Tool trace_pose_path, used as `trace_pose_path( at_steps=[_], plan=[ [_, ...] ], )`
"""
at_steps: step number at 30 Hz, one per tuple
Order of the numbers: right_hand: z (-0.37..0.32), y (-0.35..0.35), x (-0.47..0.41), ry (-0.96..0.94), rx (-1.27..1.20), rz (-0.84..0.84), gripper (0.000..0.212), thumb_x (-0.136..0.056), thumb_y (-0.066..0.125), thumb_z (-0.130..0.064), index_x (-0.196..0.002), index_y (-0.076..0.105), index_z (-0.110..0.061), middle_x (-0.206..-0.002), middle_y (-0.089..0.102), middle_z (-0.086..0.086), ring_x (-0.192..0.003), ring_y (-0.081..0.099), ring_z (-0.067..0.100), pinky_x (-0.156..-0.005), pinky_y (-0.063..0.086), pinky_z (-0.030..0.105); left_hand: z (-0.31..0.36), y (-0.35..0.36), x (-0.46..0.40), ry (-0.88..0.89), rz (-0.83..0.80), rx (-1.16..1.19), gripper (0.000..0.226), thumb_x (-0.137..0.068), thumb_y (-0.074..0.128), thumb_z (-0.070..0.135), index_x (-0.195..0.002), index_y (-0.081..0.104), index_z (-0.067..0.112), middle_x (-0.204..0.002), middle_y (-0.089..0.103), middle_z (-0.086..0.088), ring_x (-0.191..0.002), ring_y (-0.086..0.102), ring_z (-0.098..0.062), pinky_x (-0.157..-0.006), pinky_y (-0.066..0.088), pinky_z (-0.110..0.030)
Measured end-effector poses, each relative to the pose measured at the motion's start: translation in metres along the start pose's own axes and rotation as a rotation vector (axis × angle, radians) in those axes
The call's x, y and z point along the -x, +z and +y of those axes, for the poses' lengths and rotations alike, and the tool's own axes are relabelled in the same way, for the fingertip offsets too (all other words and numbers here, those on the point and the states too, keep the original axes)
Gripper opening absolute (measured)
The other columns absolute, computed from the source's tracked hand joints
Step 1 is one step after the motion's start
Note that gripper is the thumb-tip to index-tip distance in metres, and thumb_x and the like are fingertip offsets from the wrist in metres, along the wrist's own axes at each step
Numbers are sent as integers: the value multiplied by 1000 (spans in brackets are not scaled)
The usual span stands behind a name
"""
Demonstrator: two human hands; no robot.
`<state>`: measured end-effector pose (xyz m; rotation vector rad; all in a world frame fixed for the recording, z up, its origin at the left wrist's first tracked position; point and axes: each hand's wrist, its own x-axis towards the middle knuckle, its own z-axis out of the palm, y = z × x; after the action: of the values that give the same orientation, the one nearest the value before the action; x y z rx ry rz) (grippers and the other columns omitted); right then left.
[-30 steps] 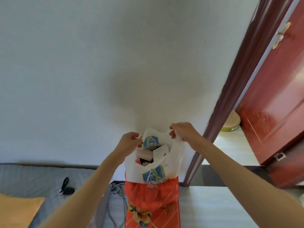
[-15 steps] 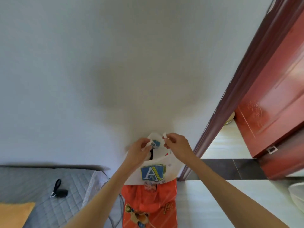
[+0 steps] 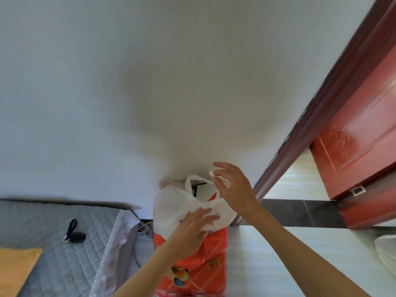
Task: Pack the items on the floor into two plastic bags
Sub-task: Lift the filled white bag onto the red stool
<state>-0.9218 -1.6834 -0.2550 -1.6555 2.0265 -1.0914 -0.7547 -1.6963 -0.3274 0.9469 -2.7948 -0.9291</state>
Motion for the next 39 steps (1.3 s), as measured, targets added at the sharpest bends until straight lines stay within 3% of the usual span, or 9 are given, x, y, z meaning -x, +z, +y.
trace_pose_path(
  at_steps=[4, 11, 15, 18, 21, 25, 30, 35, 39],
  plan=[
    [-9, 16, -20, 97, -91, -252, 29, -93, 53, -22, -121, 61, -18, -126, 59, -6, -116, 47, 2, -93, 26, 1, -5, 16, 9, 61, -66, -69, 49, -96, 43, 16, -138, 34, 40, -152, 21, 17, -142, 9, -4, -119, 6, -30],
    [12, 52, 3, 66, 39, -349, 38, -92, 38, -32, -125, 56, -32, -141, 45, -12, -138, 26, 12, -115, 12, 39, -47, -27, 27, -103, 545, 131, 40, -84, 46, 43, -121, 38, 32, -131, 50, 1, -117, 48, -9, -94, 48, -39],
    [26, 59, 30, 115, -13, -259, 48, -84, 40, -51, -113, 66, -23, -134, 51, -3, -129, 36, 13, -112, 27, 50, -55, -48, -6, 56, 373, 3, 45, -86, 59, 25, -127, 41, 27, -142, 42, -3, -128, 40, -15, -101, 38, -32],
    [34, 59, 48, 223, 42, -102, 57, -78, 43, -64, -112, 62, -22, -138, 46, -3, -131, 36, 15, -113, 27, 45, -48, -49, -18, 164, 298, -144, 18, -83, 54, 29, -88, 67, 18, -107, 67, 0, -95, 65, -13, -77, 54, -23],
    [39, 61, 71, 383, 151, -71, 68, -69, 62, -63, -123, 45, -25, -145, 34, -5, -133, 32, 16, -111, 31, 39, -56, -36, -6, 83, 291, -63, 32, -86, 43, 34, -84, 67, 13, -86, 69, 2, -73, 66, -11, -69, 43, -8],
    [44, 79, 95, 538, 285, -225, 94, -69, 62, -66, -141, 17, -26, -155, 15, 0, -142, 18, 22, -115, 25, 45, -58, -18, 10, -129, 269, 148, 19, -92, 54, 14, -102, 67, 5, -98, 67, -4, -84, 59, -7, -74, 34, 4],
    [46, 98, 103, 448, 537, -170, 110, -54, 80, -58, -141, 25, -18, -144, 40, 17, -128, 44, 39, -96, 36, 55, -52, -9, 16, -37, 304, 75, 31, -77, 65, -9, -104, 69, 6, -106, 69, -8, -91, 68, -20, -86, 48, -16],
    [71, 86, 105, 453, 545, -147, 93, -68, 81, -26, -143, 26, -16, -142, 43, 18, -127, 47, 36, -91, 51, 49, -77, -7, 39, 123, 245, -190, 66, -39, 79, -20, -96, 73, 12, -104, 71, -4, -85, 71, -20, -67, 59, -34],
    [82, 57, 104, 614, 527, -270, 24, -95, 44, -16, -117, 52, -15, -108, 61, 2, -103, 59, 20, -76, 48, 23, -91, 3, 53, 72, 129, -274, 68, -22, 81, -15, -82, 76, 17, -96, 73, -3, -84, 71, -18, -63, 58, -30]
  ],
)
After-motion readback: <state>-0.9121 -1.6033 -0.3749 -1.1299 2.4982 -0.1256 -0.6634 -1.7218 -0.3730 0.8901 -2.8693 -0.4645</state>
